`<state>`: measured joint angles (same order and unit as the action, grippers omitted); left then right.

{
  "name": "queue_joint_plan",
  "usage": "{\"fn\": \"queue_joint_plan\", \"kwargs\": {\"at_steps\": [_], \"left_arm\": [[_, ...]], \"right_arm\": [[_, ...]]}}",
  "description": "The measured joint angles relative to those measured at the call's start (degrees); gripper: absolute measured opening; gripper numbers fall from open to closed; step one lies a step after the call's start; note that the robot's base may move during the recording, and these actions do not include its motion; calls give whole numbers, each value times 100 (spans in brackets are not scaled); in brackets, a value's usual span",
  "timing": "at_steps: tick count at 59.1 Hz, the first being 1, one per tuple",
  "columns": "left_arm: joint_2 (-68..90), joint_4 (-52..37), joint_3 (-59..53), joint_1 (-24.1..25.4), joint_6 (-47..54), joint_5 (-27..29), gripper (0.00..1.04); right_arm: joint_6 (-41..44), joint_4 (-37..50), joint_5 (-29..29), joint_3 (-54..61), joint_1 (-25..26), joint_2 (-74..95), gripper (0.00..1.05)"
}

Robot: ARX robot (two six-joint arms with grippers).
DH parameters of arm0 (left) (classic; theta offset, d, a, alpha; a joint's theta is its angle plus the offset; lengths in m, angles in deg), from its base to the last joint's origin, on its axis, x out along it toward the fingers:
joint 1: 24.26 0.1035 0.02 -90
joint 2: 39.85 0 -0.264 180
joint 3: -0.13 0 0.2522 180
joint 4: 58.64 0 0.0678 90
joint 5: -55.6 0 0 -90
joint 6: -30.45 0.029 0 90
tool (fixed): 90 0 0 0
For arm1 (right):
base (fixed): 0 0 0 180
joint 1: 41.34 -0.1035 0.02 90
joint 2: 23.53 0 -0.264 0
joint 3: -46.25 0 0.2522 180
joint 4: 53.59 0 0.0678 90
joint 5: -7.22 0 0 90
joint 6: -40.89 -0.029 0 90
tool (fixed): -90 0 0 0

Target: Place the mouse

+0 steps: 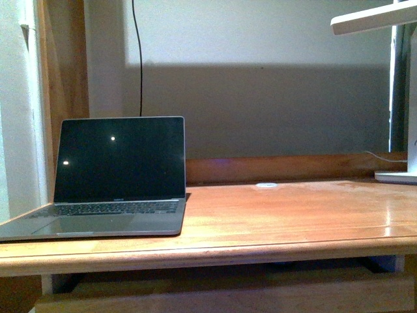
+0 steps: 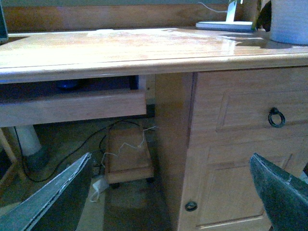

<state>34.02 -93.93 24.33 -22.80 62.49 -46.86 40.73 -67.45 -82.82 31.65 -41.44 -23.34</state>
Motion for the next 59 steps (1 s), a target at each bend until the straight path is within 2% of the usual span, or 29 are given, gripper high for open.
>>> {"fn": "queue_joint_plan", "kwargs": {"at_steps": [10,20,38,59], "left_arm": [[1886,-1705,584,-146,1703,-295,97],[2896,-2505,1082,-201,3152,-629,97],[3825,-2612,2061,-120,4656,-935,97],[4647,-2354,3082,46,5204,-1058,97]], "right_arm": [[0,0,-2,0,0,0,97],[0,0,0,0,0,0,97],[0,0,0,0,0,0,97],[0,0,0,0,0,0,97]]}}
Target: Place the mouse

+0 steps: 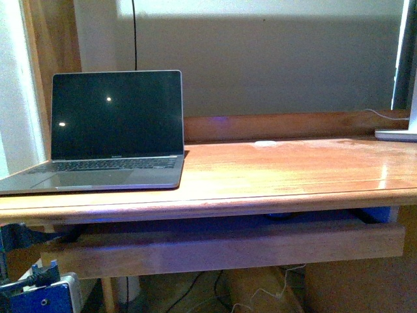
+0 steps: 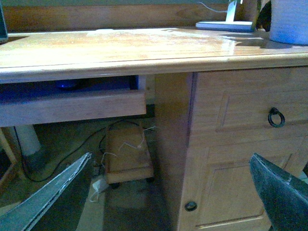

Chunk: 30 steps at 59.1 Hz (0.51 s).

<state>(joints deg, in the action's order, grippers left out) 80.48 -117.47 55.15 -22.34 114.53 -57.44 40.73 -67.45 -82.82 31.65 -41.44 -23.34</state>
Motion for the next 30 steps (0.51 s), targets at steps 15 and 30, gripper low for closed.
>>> {"fn": "queue_joint_plan", "kwargs": {"at_steps": [15,30], "left_arm": [[466,170,501,144,269,-293,97],[656,269,743,216,575,-599,97]], "right_arm": [[0,0,0,0,0,0,97],[0,0,0,0,0,0,97]]}}
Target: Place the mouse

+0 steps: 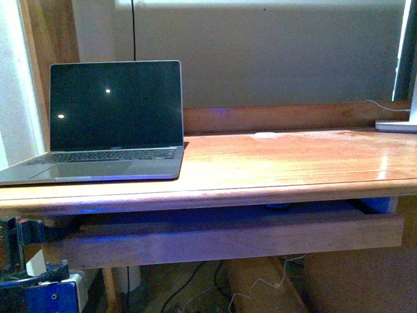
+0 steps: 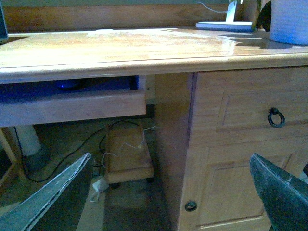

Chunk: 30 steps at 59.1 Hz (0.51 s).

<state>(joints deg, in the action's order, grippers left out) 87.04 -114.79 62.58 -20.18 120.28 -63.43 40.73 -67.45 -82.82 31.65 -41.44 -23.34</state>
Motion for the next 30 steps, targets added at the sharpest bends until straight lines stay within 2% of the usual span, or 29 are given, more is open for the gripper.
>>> {"fn": "queue_joint_plan", "kwargs": {"at_steps": [11,16,19,23,30], "left_arm": [[-4,225,13,9,116,4,97],[-151,636,-39,-31,83,116,97],[-321,1075,-85,-66,37,236,97],[-780,2216,-125,-168,-310,516,97],[-1467,3875,-146,-245,-872,466,97]], "right_arm": [[0,0,0,0,0,0,97],[0,0,-2,0,0,0,97],[0,0,0,0,0,0,97],[0,0,0,0,0,0,97],[0,0,0,0,0,0,97]]}}
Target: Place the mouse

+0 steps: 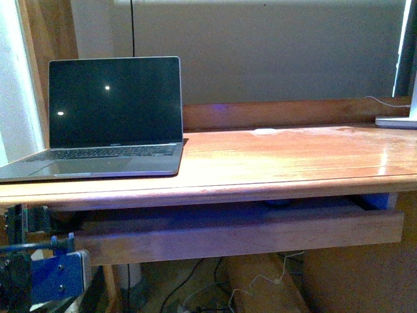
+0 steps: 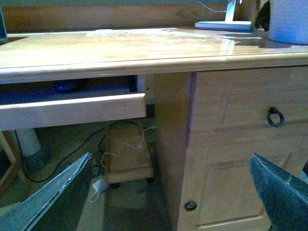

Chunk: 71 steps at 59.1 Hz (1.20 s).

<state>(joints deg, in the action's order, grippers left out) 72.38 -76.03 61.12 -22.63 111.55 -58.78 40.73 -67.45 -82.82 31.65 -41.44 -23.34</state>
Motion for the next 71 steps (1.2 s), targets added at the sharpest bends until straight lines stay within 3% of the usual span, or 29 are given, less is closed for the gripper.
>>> {"fn": "queue_joint_plan", "kwargs": {"at_steps": [11,18,21,31,37,43,50,61,71], "left_arm": [[-885,1788,-212,-46,-372,-396,97],[-1517,2726,-492,-114,-680,-1003,97],[-1910,3112,-743,-210,-1082,-1510,97],[-2693,3145,-1333,-535,-2675,-2404,97],[-3119,2459,-1694,-678,-4339,-2465,97],[-3436,1384,-1867,-734,-5989,-1939,97],[-4100,619,-1858,-721,-8192,-855,97],[-5123,1255,-2035,-861,-8655,979,97],[-6813,2083,-2900,-1082,-8596,2643,97]], "right_arm": [[0,0,0,0,0,0,97],[0,0,0,0,0,0,97],[0,0,0,0,0,0,97],[0,0,-2,0,0,0,97],[0,0,0,0,0,0,97],[0,0,-2,0,0,0,97],[0,0,0,0,0,0,97],[0,0,0,0,0,0,97],[0,0,0,0,0,0,97]]}}
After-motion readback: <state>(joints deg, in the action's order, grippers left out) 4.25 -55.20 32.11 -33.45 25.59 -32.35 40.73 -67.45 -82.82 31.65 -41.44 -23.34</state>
